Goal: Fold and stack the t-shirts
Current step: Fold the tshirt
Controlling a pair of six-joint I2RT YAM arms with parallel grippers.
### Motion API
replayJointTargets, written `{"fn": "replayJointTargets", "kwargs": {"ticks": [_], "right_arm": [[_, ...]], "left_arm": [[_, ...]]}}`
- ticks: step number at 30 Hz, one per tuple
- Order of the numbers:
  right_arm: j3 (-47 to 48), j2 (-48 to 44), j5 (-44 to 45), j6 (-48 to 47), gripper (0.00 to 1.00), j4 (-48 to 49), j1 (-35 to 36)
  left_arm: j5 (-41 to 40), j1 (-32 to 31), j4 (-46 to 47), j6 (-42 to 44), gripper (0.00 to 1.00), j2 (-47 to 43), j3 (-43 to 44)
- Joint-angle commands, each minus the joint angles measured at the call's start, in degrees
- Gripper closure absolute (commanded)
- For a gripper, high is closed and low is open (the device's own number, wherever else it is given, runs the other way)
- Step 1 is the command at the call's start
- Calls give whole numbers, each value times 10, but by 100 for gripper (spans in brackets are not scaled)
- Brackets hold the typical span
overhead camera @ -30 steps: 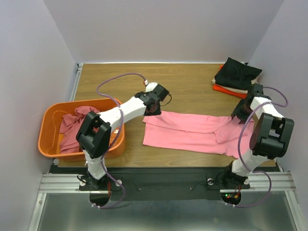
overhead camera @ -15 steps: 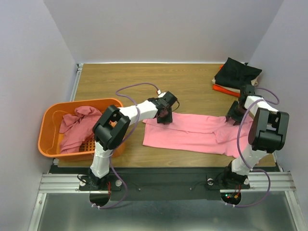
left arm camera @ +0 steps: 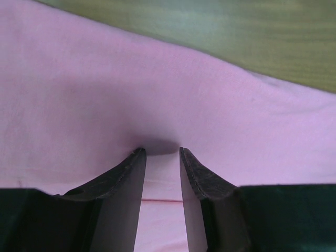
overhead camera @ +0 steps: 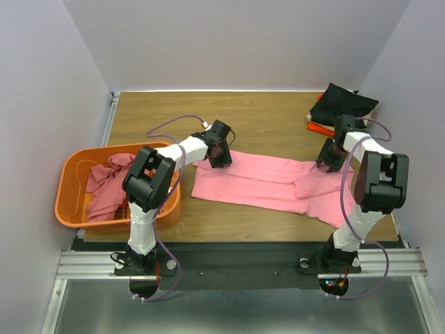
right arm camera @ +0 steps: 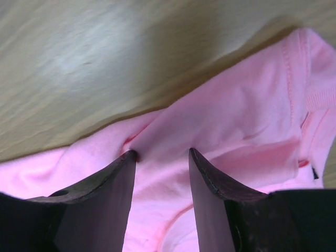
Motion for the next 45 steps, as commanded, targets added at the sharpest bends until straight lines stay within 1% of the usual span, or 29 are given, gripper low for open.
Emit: {"fn": "replayJointTargets", "kwargs": {"ticks": [1,5,6,8,9,12,16,17,19,24,29,34,36,37,38,40,43,45], "right_arm": [[47,12,-8,20,49,7,38],[75,1,-20,21,49,3,50],[80,-6,-17,18,49,2,49],[84,-27,-11,5,48,1,50],[83,-33,-15,-3,48,0,50],[71,-40,-23,-23,48,-10,49],[43,-50,-39,-33,49,-11,49],[33,-52,-71,-34,49,-10,50],[25,-58,-93,-38,50,-10,50],[2,-69,-123,-42,51,-5,50],[-9,-55,-133,-46,53,-3,50],[-16,-46,-146,-53,57,-3,50],[-27,-42,-155,-55,60,-3,50],[-27,-45,-157,-55,60,-3,50],[-30,-48,-158,-57,66,-2,50],[-38,-63,-158,-58,72,-3,50],[-47,-58,-169,-61,72,-3,50],[-50,-57,-175,-62,75,-3,51]], "left_arm": [[-47,45,-70,35,56,55,11],[-67,77,-88,52,56,71,56],[-77,86,-103,61,56,80,84],[-90,90,-116,69,56,88,116],[-99,90,-130,76,56,97,148],[-106,90,-154,78,56,109,205],[-105,89,-160,66,55,109,236],[-105,88,-161,63,56,104,239],[-108,82,-161,62,56,92,247],[-121,60,-178,67,55,84,281],[-117,47,-181,72,55,93,288],[-110,46,-170,81,55,87,263],[-110,46,-164,82,55,79,248],[-110,46,-160,82,55,75,242],[-110,46,-157,79,55,71,234],[-107,46,-143,74,55,60,213],[-98,46,-130,68,55,55,193],[-94,46,-124,66,55,54,184]]}}
